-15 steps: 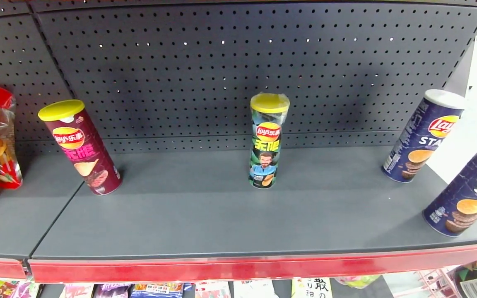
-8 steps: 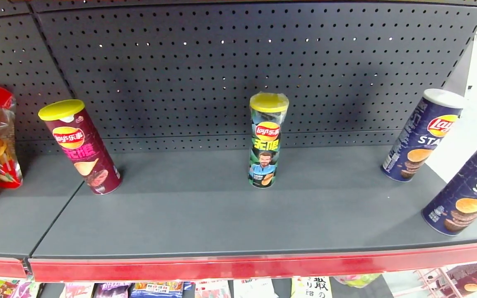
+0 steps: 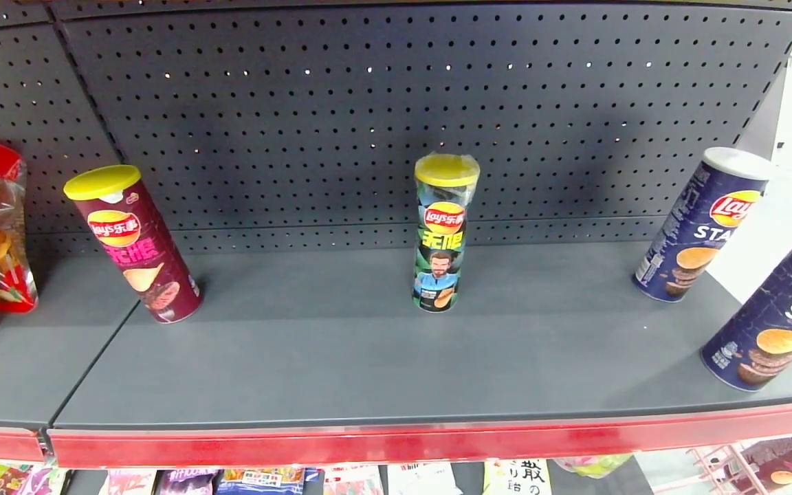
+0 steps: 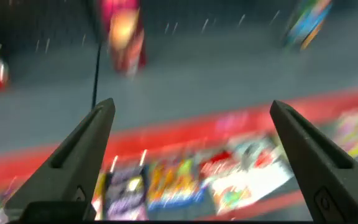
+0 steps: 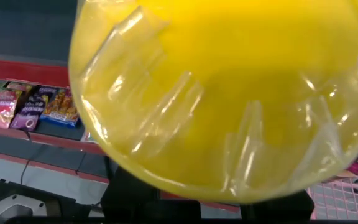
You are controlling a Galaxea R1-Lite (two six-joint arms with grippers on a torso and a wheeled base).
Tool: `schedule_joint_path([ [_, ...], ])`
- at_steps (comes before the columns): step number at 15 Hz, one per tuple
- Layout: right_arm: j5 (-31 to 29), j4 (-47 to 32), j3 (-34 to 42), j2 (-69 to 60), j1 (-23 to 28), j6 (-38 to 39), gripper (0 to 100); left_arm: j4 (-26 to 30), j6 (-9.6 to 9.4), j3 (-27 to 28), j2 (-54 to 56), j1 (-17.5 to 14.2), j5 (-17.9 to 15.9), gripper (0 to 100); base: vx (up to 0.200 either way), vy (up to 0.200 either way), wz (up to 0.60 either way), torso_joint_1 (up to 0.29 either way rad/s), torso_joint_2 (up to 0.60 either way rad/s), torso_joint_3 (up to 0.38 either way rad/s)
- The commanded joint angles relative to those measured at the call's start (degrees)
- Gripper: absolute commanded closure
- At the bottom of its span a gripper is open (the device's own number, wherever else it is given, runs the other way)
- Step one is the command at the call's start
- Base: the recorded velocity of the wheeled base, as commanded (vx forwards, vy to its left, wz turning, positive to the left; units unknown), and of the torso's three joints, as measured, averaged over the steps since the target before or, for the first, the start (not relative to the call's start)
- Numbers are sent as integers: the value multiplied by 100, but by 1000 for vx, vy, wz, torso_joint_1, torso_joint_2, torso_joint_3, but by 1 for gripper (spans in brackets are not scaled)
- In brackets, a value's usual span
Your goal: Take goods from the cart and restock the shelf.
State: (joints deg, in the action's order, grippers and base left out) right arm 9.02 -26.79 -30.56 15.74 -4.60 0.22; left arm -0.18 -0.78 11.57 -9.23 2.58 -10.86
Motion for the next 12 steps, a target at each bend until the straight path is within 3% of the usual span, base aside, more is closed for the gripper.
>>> schedule_joint_path([
  [1,3,8,15,43,-24,22,100,-105,25,3071,-3771,700,-1252,0,0,0,0,0,0,0],
  [2,3,16,15,52,-24,84,100,-149,-555,2948,-4272,770,-1436,0,0,0,0,0,0,0],
  [3,3,16,24,52,-24,84,100,-316,-801,2895,-4711,823,-1586,0,0,0,0,0,0,0],
  [4,3,25,24,61,-24,84,100,-667,-836,2921,-5203,937,-1885,0,0,0,0,0,0,0],
  [5,3,34,15,114,-24,84,100,-1590,-854,3194,-6249,1192,-2579,0,0,0,0,0,0,0],
  [8,3,52,-2,219,-24,84,100,-1792,-871,4178,-7603,1702,-2728,0,0,0,0,0,0,0],
  [10,12,60,-11,298,-33,92,100,-1819,-906,4538,-8191,2018,-2728,0,0,0,0,0,0,0],
  [12,21,52,6,307,-33,92,100,-1915,-1170,4969,-8868,2159,-2737,0,0,0,0,0,0,0],
])
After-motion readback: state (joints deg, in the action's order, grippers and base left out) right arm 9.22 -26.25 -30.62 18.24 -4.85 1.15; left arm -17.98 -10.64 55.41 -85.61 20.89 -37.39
